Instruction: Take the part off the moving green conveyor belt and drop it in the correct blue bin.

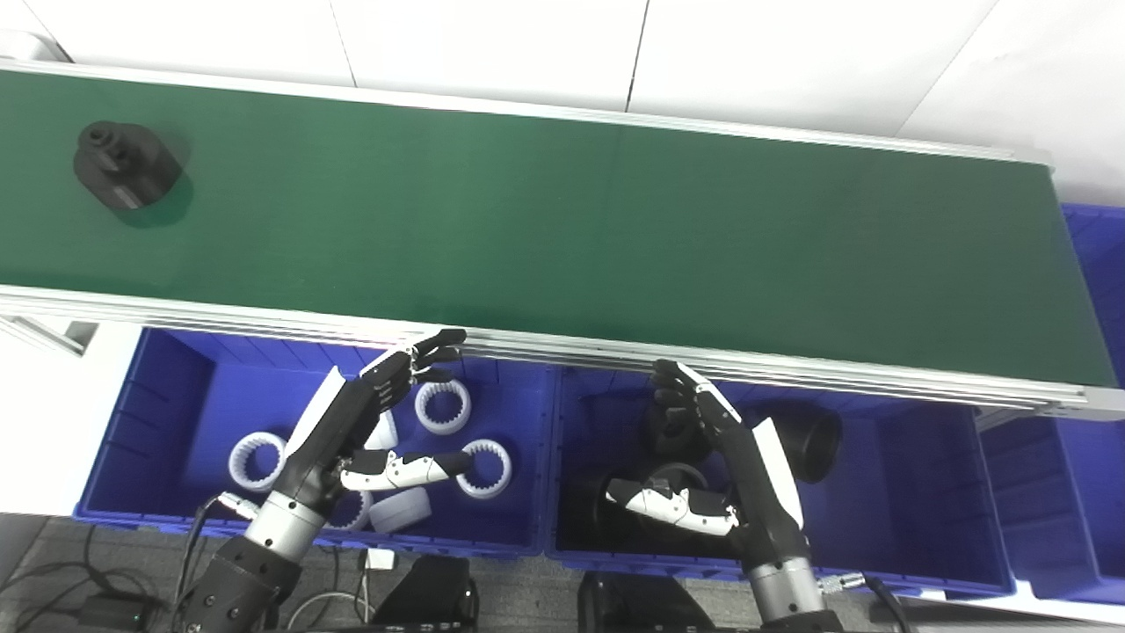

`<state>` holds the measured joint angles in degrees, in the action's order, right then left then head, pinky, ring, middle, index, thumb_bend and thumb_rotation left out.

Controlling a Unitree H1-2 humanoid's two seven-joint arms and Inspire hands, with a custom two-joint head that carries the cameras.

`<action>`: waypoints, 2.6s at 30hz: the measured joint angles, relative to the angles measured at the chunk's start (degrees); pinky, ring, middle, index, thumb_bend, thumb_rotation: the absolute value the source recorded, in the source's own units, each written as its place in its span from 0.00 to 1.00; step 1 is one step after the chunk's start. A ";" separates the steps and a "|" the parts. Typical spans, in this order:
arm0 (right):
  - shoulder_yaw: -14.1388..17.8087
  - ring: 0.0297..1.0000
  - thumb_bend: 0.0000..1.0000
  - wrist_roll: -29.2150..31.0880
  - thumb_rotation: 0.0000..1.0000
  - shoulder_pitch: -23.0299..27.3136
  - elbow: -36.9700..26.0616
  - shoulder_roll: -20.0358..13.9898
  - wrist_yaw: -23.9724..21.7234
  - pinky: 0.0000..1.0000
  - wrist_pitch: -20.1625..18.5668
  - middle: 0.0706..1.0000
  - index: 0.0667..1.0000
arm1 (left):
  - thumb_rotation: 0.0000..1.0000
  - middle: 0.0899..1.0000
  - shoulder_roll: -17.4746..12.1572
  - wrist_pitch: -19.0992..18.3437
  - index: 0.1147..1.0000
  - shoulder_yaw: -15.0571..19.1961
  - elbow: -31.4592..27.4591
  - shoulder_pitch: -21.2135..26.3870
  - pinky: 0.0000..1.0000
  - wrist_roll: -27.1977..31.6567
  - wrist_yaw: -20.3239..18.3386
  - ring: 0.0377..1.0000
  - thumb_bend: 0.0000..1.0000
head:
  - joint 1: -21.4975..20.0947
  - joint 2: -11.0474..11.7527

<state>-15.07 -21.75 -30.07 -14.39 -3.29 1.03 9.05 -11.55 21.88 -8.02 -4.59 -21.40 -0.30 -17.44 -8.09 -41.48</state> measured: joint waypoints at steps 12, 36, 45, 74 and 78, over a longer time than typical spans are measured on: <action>-0.01 0.79 0.82 0.20 0.32 0.01 0.00 0.00 0.01 0.74 0.00 0.82 0.84 | 0.28 0.88 -0.04 0.04 0.81 -0.03 0.02 0.03 0.78 0.00 0.00 0.85 0.79 | 0.00 -0.09; -0.05 0.79 0.81 0.13 0.31 0.03 0.01 0.00 0.01 0.75 0.00 0.81 0.84 | 0.27 0.88 -0.06 0.27 0.80 -0.04 0.04 0.10 0.77 -1.16 0.00 0.85 0.79 | -0.09 0.17; 0.24 0.79 0.80 0.83 0.30 0.14 1.08 -0.76 0.04 0.74 0.30 0.81 0.84 | 0.27 0.86 0.31 1.14 0.79 -0.54 0.98 0.17 0.75 -1.84 0.35 0.83 0.80 | 9.99 4.99; 5.14 0.88 0.72 16.08 0.24 1.04 3.85 -3.05 0.02 0.89 14.10 0.88 0.92 | 0.22 0.79 3.99 2.16 0.72 -3.25 4.03 0.55 0.70 -6.61 4.34 0.78 0.90 | 22.68 13.27; 5.67 0.87 0.75 16.54 0.25 2.18 1.12 -3.06 0.01 0.87 14.19 0.87 0.90 | 0.23 0.79 4.07 2.15 0.72 -3.34 4.60 0.96 0.71 -6.40 4.34 0.78 0.91 | 21.98 13.27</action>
<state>-9.40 -5.21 -27.89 -13.27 -6.35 1.04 23.24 -7.49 24.03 -11.37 0.01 -20.43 -6.70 -13.10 13.89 -28.21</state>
